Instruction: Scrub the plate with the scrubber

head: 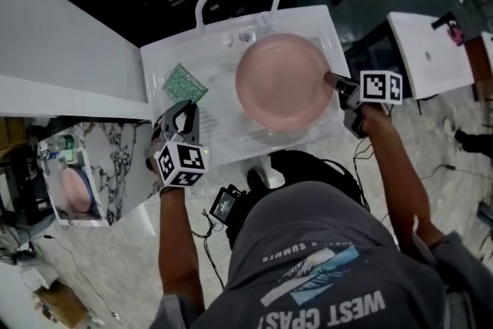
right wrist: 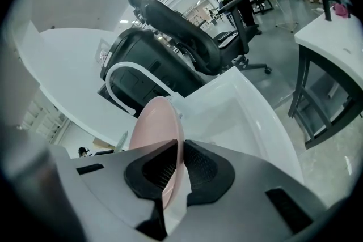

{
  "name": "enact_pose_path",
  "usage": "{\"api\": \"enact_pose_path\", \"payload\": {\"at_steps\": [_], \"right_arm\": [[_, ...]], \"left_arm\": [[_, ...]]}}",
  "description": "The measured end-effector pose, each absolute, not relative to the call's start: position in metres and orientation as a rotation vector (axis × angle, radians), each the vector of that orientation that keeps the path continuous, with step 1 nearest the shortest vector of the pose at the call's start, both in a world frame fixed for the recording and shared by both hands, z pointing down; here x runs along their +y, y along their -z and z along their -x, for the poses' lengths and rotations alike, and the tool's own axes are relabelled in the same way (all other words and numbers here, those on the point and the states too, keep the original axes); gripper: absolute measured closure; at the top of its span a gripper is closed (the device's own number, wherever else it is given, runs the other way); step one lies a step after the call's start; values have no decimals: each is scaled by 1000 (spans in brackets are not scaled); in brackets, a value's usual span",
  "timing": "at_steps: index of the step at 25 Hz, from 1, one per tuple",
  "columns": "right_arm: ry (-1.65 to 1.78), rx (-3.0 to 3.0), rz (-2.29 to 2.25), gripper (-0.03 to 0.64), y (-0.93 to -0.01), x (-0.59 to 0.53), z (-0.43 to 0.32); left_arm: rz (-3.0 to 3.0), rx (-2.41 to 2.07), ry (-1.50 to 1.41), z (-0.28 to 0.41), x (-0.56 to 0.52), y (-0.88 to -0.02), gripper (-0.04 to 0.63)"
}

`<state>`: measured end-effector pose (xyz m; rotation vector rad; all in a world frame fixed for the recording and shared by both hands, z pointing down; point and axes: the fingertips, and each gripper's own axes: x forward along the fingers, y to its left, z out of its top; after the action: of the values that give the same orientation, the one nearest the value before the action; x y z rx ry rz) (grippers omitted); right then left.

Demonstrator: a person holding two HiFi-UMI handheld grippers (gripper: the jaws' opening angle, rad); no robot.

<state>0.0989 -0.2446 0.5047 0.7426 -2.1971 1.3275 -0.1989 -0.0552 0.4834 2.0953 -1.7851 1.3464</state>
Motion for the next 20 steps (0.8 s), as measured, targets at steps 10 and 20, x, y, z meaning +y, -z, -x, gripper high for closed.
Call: {"api": "enact_pose_path", "payload": {"at_steps": [10,20], "right_arm": [[-1343,-2164,-782,561,-516,-262,-117],[-1348,-2110,-776,560,-530,-275,-114]], "left_arm": [[-1898,-1855,-1292,251,-102,-531,552],[-1726,-1895,-1132,280,-157,-574,549]]}}
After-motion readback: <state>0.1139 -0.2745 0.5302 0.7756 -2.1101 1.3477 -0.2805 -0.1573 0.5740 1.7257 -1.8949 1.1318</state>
